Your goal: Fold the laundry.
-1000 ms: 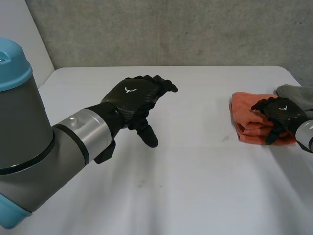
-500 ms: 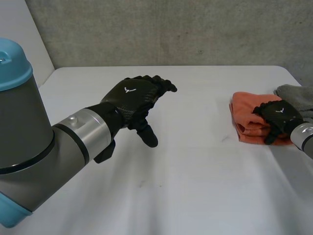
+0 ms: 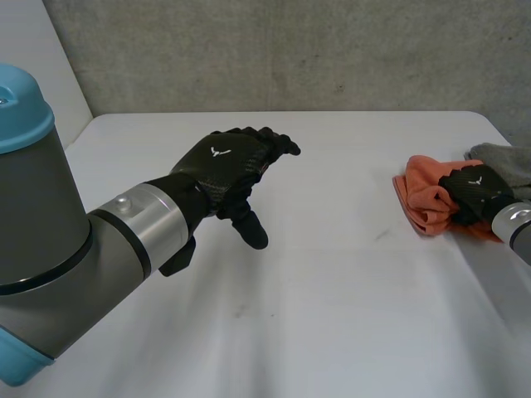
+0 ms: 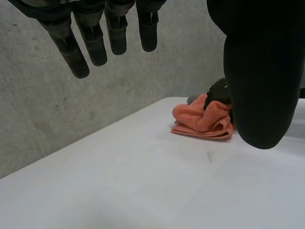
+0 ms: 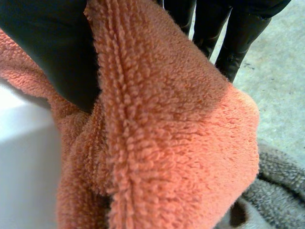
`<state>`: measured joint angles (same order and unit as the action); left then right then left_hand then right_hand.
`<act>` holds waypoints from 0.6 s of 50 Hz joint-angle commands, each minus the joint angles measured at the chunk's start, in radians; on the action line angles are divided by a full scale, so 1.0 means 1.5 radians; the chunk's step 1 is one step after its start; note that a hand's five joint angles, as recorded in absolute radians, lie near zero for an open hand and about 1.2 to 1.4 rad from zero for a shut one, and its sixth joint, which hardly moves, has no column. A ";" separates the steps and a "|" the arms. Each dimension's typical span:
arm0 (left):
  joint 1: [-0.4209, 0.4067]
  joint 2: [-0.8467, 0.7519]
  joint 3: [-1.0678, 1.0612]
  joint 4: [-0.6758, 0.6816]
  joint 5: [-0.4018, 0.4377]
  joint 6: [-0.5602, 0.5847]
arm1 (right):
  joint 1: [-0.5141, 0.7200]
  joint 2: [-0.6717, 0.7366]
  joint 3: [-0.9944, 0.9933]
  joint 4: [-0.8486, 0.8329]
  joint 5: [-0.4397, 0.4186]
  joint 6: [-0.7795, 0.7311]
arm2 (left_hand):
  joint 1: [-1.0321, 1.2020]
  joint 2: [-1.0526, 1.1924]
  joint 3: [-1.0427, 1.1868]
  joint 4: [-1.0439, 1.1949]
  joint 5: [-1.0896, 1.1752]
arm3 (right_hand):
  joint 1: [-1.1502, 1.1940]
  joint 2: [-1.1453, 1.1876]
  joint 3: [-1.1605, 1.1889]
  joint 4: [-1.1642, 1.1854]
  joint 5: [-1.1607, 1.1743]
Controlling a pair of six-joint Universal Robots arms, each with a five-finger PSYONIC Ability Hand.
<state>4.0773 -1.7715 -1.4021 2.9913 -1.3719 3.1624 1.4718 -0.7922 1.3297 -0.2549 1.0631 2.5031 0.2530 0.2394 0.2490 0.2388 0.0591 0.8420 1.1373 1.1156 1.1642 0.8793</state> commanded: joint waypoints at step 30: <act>0.002 0.007 0.000 0.001 -0.001 -0.010 | -0.029 0.104 -0.569 0.050 -0.018 0.171 | -0.013 -0.004 -0.010 -0.003 0.000 | 0.370 0.173 0.187 0.155 0.228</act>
<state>4.0802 -1.7666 -1.4020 2.9928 -1.3723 3.1491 1.4595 -0.6668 0.6223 -0.2099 1.0731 2.6354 0.2530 0.2394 0.2490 0.2388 0.0592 0.8901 1.1585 1.1463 1.1870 0.8794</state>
